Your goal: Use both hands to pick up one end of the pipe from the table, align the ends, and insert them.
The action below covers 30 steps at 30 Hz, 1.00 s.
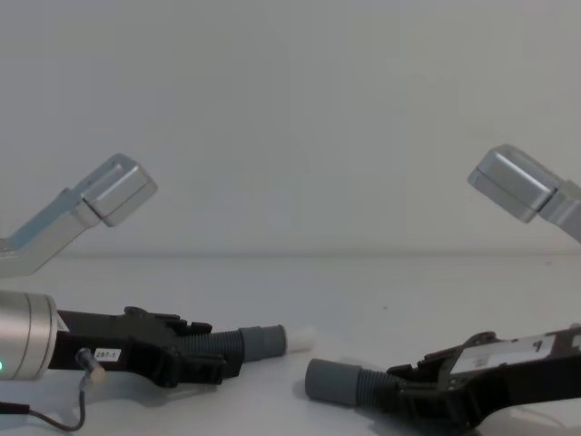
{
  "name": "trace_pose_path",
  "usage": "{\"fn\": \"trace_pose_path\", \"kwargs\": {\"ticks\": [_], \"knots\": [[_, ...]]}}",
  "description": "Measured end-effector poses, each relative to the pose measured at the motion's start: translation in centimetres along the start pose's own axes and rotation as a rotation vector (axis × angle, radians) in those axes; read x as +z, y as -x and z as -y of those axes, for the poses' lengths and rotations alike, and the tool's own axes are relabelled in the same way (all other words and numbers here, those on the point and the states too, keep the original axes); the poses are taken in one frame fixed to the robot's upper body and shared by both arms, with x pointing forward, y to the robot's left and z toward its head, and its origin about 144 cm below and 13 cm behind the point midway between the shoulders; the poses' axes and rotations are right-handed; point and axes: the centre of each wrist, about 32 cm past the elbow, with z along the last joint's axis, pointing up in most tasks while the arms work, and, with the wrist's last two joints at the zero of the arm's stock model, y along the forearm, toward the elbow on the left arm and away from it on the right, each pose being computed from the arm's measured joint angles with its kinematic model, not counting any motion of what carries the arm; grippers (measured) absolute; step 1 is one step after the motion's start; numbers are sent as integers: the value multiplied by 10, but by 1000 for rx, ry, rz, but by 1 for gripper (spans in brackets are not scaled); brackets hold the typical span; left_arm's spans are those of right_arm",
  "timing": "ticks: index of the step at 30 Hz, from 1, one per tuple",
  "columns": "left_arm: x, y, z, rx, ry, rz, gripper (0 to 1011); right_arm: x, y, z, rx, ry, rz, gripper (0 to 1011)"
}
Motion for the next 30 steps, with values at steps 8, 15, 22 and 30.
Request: {"fn": "trace_pose_path", "kwargs": {"ticks": [8,15,22,30], "knots": [[0,0,0,0,0,0,642,0,0,0,0,0,0,255],[0,0,0,0,0,0,591,0,0,0,0,0,0,255],[0,0,0,0,0,0,547,0,0,0,0,0,0,255],[0,0,0,0,0,0,496,0,0,0,0,0,0,256]]}}
